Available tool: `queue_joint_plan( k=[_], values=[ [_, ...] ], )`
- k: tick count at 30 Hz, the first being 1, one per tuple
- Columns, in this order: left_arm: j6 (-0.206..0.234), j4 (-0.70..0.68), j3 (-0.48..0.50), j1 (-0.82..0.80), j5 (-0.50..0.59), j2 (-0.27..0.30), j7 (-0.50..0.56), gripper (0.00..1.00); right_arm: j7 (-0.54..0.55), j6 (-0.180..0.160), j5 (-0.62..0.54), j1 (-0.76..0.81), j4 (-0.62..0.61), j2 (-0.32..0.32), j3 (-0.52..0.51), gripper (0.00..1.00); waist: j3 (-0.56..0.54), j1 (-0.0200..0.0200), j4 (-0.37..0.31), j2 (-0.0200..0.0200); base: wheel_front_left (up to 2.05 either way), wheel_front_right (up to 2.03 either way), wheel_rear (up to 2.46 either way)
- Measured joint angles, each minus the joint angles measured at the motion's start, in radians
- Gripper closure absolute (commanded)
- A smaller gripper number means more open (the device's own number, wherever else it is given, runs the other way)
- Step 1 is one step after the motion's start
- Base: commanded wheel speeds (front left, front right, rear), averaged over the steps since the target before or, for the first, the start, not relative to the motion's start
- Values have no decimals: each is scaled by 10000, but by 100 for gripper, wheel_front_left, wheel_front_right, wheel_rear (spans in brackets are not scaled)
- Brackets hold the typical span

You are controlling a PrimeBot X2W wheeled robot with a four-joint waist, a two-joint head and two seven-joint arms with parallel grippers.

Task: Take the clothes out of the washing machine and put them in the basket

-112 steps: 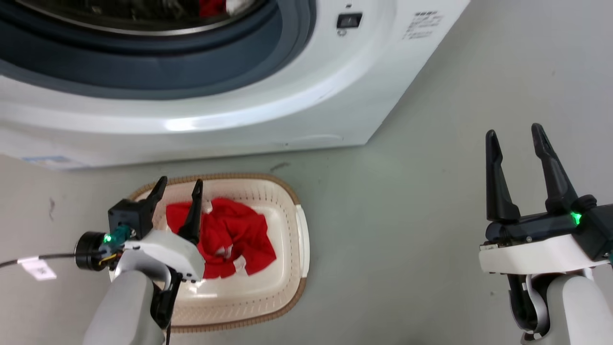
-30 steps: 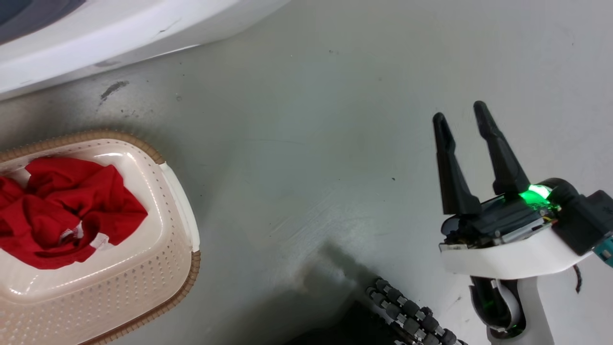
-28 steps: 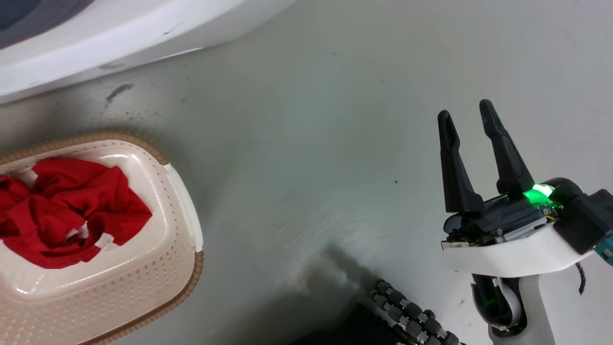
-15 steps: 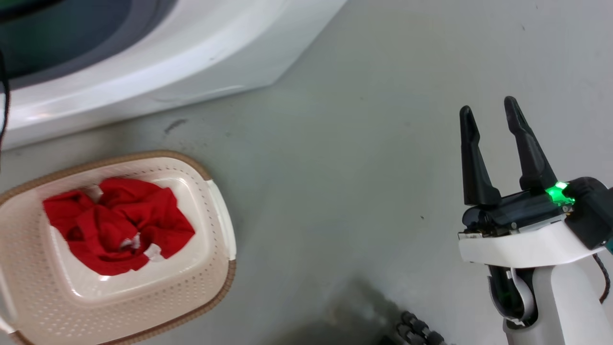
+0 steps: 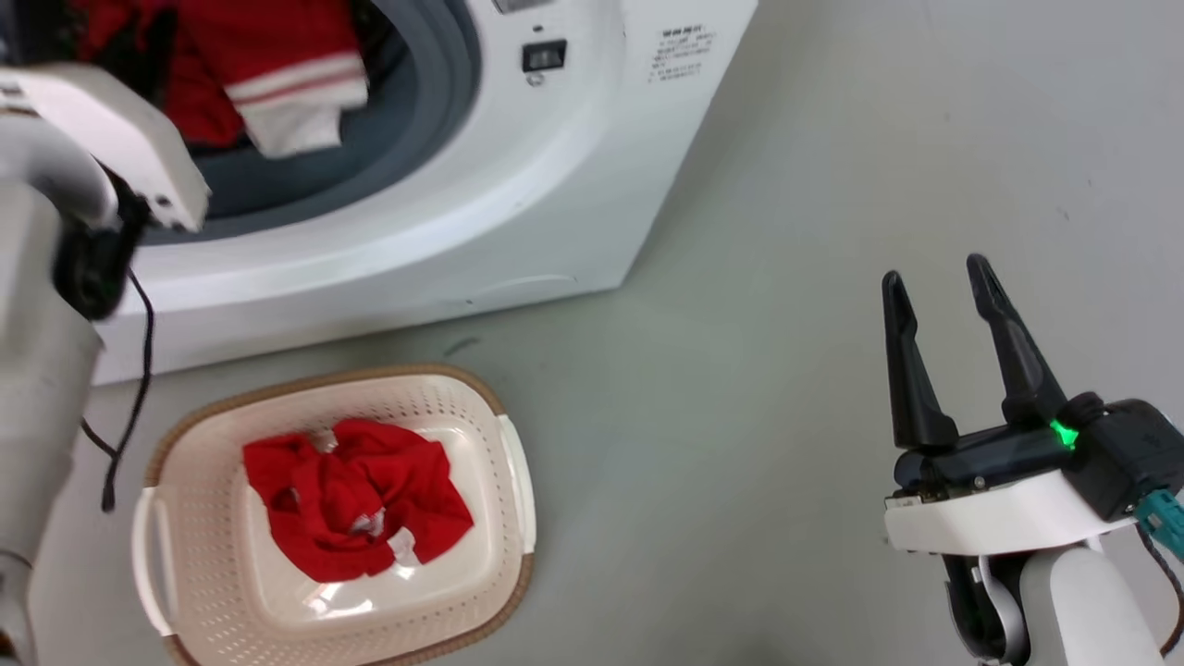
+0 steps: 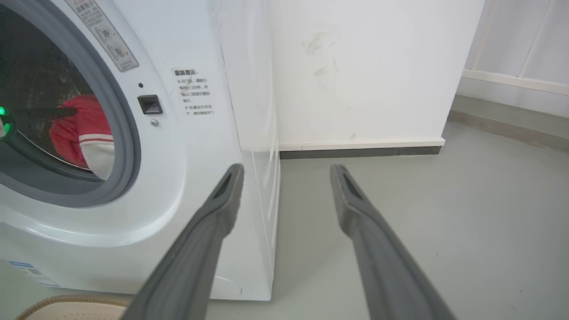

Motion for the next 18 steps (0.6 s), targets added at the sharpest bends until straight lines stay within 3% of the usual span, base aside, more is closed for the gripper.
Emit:
queue_joint_plan(
  k=[10,18],
  values=[
    [736,-1116,-81,2012,188,-261,-1776,100,0,0,-314,408,150,0,-65,0,-1418,-1,701,0,0,0,0],
    [1463,-3375,391,3712,297,-430,-2301,100,0,0,-462,608,276,-2,-343,0,-2178,-1,1241,0,0,0,0]
  ],
)
